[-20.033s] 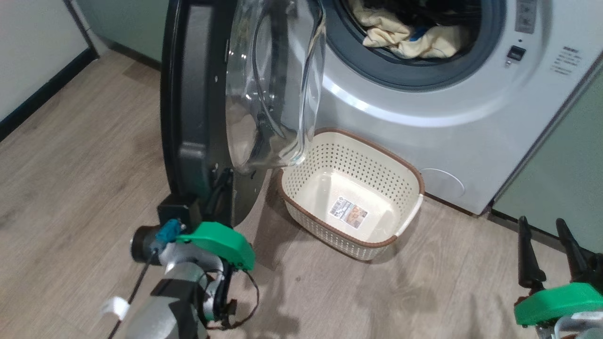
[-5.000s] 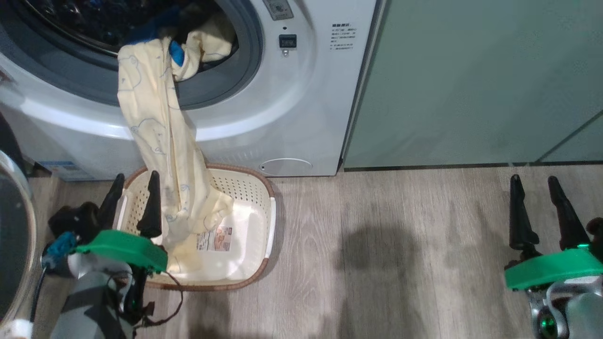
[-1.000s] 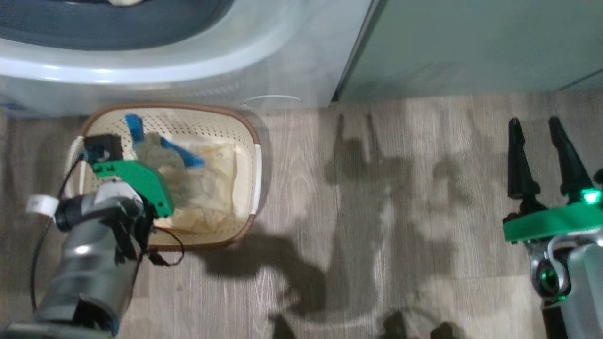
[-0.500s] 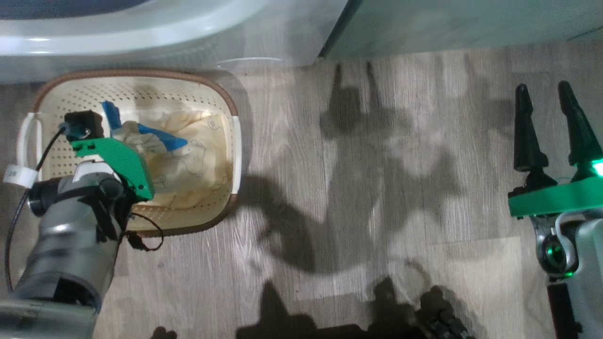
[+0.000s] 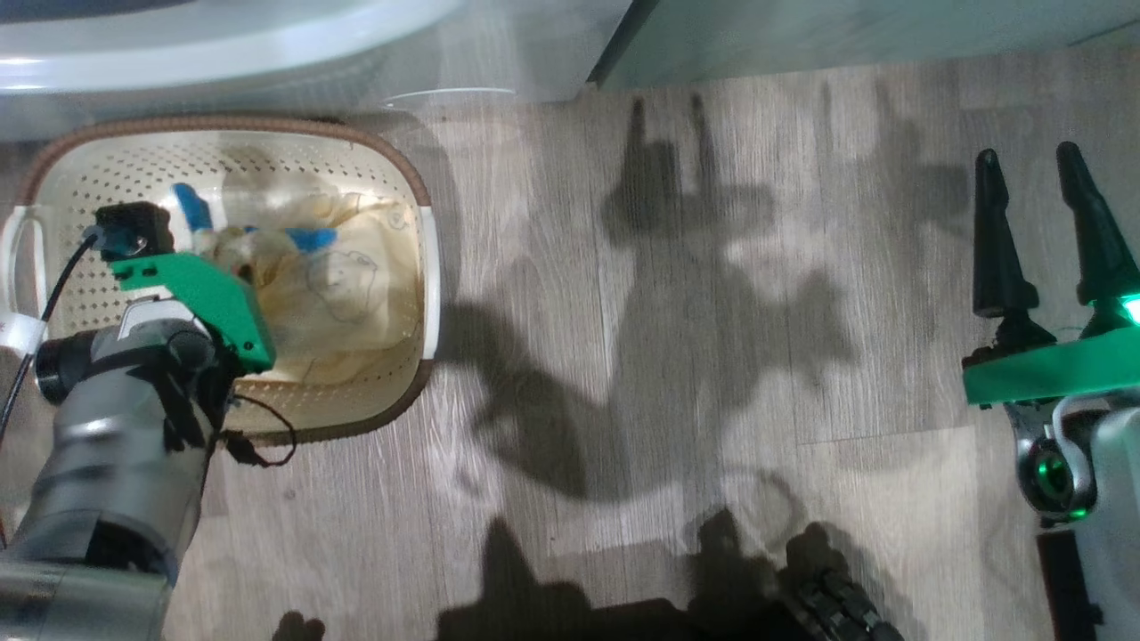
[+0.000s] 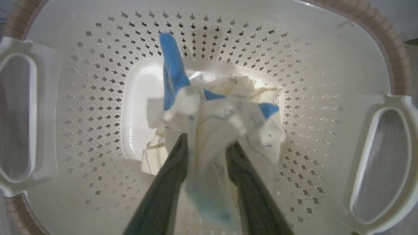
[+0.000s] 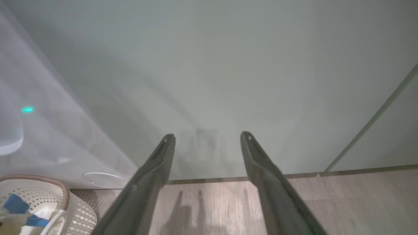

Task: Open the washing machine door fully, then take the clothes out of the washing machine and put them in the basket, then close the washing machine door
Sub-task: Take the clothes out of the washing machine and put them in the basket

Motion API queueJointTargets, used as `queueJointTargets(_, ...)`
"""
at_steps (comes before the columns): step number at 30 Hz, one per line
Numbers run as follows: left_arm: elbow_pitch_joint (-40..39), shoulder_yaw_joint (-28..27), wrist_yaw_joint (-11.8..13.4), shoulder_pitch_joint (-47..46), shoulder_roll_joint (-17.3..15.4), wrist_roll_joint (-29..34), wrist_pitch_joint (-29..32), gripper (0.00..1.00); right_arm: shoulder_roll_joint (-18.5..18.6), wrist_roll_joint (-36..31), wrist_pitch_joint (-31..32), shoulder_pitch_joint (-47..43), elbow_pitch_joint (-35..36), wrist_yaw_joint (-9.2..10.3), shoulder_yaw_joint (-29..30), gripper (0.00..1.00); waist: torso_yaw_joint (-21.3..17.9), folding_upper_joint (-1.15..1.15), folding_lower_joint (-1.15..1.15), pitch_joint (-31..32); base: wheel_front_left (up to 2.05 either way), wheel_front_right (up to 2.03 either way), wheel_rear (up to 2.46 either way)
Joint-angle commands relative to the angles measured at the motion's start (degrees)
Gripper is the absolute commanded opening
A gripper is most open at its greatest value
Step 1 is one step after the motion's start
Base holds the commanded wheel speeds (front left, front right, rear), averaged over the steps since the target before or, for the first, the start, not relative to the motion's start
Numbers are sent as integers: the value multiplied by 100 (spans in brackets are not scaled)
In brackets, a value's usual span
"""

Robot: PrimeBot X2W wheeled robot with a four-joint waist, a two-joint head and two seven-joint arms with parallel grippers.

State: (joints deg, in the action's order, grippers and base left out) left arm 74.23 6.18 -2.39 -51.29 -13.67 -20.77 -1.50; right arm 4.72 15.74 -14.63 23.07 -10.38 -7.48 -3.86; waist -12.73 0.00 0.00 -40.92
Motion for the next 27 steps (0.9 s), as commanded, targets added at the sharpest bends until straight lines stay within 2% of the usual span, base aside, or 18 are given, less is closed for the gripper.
queueJointTargets(1,-36,-65,-31,50,-265,-59,-97,100,26,19,-37,6,135,-1,-52,100,8,0,0,78,0,0,0)
queueJointTargets(7,-32,-135,-53,134,-230,-184,-329,100,-6,23,-37,-40,90,-1,-58,100,27,0,0,317,0,0,0)
queueJointTargets(19,-121,-54,-447,400,-196,-323,-1224,100,-75,32,-37,-413,-35,-1,-34,100,164,0,0,1209,0,0,0)
queueJointTargets(23,-502,-105,-497,579,-220,-455,-1339,100,-90,37,-37,-595,-61,-1,1,100,204,0,0,1497,0,0,0)
queueJointTargets(27,-1505,-228,-506,888,-213,-564,-1347,100,-103,27,-37,-761,-80,-1,34,100,262,0,0,1754,0,0,0)
